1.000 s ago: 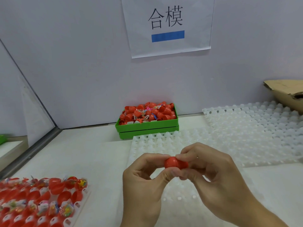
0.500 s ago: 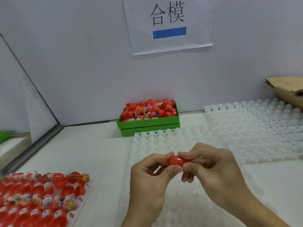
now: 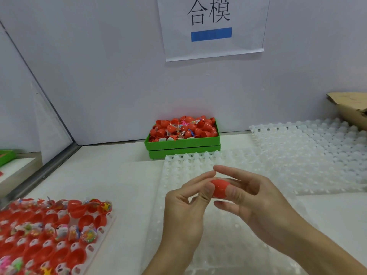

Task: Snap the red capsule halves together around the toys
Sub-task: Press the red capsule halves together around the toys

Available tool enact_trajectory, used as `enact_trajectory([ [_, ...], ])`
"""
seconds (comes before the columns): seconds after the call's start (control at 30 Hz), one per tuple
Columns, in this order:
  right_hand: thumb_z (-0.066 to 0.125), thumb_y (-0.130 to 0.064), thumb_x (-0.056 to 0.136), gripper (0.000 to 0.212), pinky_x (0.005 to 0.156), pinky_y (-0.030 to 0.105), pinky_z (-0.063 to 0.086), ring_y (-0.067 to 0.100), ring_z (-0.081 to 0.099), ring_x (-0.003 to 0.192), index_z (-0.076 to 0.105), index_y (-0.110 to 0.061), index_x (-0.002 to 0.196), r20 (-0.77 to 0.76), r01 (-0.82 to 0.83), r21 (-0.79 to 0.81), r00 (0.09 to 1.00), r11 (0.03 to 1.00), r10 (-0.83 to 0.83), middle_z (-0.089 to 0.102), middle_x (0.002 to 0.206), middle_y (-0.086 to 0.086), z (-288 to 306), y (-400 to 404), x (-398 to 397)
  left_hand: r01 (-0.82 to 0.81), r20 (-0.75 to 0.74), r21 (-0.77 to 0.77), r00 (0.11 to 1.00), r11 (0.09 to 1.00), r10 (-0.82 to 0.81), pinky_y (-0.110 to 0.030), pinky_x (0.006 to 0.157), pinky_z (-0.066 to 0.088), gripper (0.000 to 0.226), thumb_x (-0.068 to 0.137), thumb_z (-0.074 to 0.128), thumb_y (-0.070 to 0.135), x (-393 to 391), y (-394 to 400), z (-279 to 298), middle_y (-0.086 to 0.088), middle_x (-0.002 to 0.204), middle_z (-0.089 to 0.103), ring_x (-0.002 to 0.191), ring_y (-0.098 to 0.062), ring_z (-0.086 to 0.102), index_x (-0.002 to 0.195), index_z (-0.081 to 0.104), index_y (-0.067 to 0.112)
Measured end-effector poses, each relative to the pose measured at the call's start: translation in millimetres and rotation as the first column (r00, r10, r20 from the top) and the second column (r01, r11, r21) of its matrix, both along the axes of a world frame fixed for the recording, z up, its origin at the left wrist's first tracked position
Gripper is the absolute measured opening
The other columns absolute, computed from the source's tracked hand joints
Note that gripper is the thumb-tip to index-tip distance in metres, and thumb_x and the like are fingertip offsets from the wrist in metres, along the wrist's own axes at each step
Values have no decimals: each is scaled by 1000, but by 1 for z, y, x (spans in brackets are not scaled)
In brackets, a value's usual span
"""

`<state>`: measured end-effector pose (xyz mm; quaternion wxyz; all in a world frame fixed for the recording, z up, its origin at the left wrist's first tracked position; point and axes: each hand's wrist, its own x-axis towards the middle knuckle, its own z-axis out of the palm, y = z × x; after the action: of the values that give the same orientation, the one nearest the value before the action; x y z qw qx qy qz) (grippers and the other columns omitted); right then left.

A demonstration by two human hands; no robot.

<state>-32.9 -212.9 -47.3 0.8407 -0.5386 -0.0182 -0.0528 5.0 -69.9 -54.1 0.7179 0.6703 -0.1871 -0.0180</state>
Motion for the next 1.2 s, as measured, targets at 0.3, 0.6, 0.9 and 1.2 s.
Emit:
enact_trajectory([
  [0.3, 82, -8, 59, 48, 79, 20, 57, 17, 74, 97, 73, -16, 106, 33, 151, -230, 988, 961, -148, 78, 98, 3, -1, 1, -2, 92, -167, -250, 976, 964, -137, -25, 83, 57, 35, 73, 75, 36, -5, -10, -8, -3, 108, 76, 107, -16, 70, 104, 78, 21],
  [0.6, 75, 17, 68, 49, 75, 17, 57, 12, 74, 92, 75, -19, 100, 115, 239, -299, 970, 924, -214, 78, 95, -3, -6, 10, -5, -2, -125, -282, 992, 959, -34, -22, 79, 57, 24, 72, 65, 23, -8, -13, -13, 1, 101, 77, 101, -14, 72, 88, 81, 32],
  [0.9, 60, -21, 82, 43, 81, 34, 60, 39, 70, 102, 65, 6, 115, -2, 22, 142, 1000, 990, -22, 70, 108, 29, 9, -2, -2, 106, 91, -53, 991, 993, -101, -29, 92, 56, 36, 90, 65, 22, -7, -6, -1, 9, 112, 73, 111, -11, 67, 125, 64, 30],
  [1.2, 54, -41, 88, 49, 74, 33, 60, 42, 71, 98, 74, 3, 97, -91, -20, 109, 995, 994, 30, 70, 105, 31, 9, 3, -2, -14, 243, 56, 970, 998, 0, -17, 77, 54, 25, 81, 73, 22, -5, -5, -3, 14, 101, 72, 101, -10, 68, 102, 66, 34],
])
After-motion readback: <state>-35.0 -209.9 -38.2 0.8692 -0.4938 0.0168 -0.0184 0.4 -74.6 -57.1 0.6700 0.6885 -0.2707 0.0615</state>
